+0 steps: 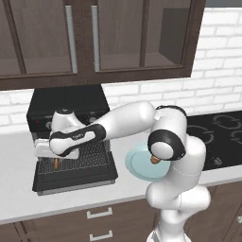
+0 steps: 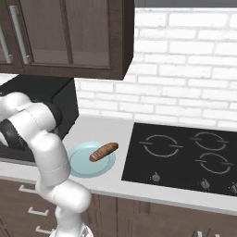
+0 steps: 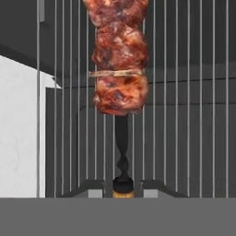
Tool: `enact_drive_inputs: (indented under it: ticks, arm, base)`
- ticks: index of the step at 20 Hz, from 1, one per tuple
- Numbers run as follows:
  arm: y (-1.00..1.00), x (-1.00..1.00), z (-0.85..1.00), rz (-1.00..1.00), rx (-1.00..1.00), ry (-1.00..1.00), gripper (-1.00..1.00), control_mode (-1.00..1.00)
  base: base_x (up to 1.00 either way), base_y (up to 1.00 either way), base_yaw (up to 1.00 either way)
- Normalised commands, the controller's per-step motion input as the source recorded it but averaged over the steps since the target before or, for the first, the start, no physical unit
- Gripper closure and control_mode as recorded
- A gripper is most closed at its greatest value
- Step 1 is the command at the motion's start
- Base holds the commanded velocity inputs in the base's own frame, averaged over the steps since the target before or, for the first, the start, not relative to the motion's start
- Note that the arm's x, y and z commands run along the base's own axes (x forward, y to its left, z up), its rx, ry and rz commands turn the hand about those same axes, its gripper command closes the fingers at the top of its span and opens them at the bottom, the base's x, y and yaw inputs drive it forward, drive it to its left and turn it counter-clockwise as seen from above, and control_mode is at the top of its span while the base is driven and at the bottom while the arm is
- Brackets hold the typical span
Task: Pick up the kebab skewer and baguette bread, and place them inside the toaster oven. Close the toaster oven door and start by setting the timer.
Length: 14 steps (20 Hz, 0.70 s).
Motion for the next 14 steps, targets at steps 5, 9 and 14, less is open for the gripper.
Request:
enact_drive_inputs:
  ticks: [5,9,14]
  arm:
    - [0.00,-0.20,-0.15,0.00,0.00,0.00,-1.00,-1.00]
    - [-0.05,-0.46,0.00,0.00,0.00,-0.03,-1.00,-1.00]
    - [-0.17,-0.43,0.11,0.00,0.00,-0.09,-1.00,-1.00]
  base:
    - [0.00,0.00,0.00]
    - [0.00,0.00,0.00]
    - [0.00,0.00,0.00]
